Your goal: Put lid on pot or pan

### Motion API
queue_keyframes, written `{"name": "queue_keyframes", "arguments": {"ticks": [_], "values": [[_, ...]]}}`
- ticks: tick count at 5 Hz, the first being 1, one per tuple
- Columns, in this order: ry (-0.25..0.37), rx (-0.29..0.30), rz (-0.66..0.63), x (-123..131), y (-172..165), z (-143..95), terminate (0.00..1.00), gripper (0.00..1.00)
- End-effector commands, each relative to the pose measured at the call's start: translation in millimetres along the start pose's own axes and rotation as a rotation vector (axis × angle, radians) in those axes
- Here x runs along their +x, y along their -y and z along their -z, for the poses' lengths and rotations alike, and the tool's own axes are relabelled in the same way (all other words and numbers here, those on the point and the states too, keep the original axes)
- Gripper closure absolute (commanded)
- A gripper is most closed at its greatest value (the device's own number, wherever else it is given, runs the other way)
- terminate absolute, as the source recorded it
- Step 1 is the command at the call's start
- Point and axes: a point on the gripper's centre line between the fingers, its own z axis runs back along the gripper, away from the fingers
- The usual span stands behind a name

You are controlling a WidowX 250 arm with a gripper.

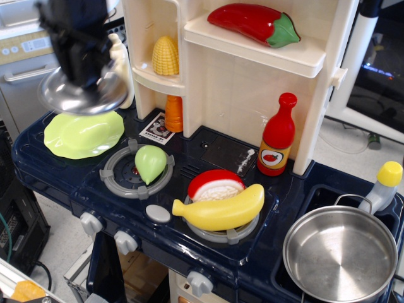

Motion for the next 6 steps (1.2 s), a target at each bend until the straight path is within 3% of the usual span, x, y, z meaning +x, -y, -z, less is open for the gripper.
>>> {"name": "queue_keyframes", "arguments": {"ticks": [1, 2, 3, 4, 5, 6], "values": [[0.031, -0.253, -0.372, 5, 68, -32, 0.0, 1.0], [0.058, -0.285, -0.538, 17, 114, -41, 0.0, 1.0], [0.112, -0.316, -0.682, 27, 161, -33, 0.0, 1.0], [0.167, -0.301, -0.75, 29, 213, -6, 0.0, 1.0], [0.153, -0.348, -0.779, 24, 265, 10, 0.0, 1.0], [0.137, -0.382, -0.765, 19, 297, 12, 0.0, 1.0]]}}
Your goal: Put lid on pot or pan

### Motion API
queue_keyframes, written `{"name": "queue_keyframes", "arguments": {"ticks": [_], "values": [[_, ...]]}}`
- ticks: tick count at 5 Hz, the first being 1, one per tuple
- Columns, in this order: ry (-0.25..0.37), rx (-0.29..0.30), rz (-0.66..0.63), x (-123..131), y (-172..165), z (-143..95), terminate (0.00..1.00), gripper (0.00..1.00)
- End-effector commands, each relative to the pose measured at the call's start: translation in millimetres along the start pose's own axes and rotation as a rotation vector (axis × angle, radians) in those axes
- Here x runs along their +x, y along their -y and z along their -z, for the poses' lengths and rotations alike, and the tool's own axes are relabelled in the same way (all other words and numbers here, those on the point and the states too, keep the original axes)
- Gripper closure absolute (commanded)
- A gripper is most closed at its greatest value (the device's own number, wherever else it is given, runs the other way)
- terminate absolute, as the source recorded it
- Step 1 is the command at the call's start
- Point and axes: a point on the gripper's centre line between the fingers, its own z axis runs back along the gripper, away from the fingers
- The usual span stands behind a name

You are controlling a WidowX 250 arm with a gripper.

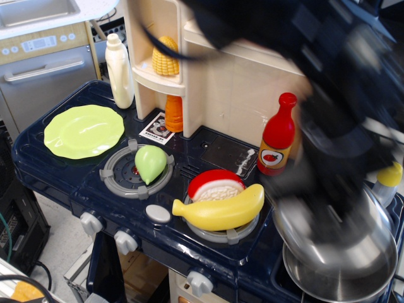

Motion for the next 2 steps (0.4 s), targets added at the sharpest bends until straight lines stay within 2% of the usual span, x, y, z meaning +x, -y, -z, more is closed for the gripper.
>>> {"name": "queue_keyframes", "arguments": {"ticks": [1, 2], "values": [[-0.023, -0.126, -0.006, -1.3, 25.7, -4.6, 0.0, 1.0], [-0.061, -0.118, 0.043, 8.6, 18.7, -4.5, 1.0, 1.0]]}}
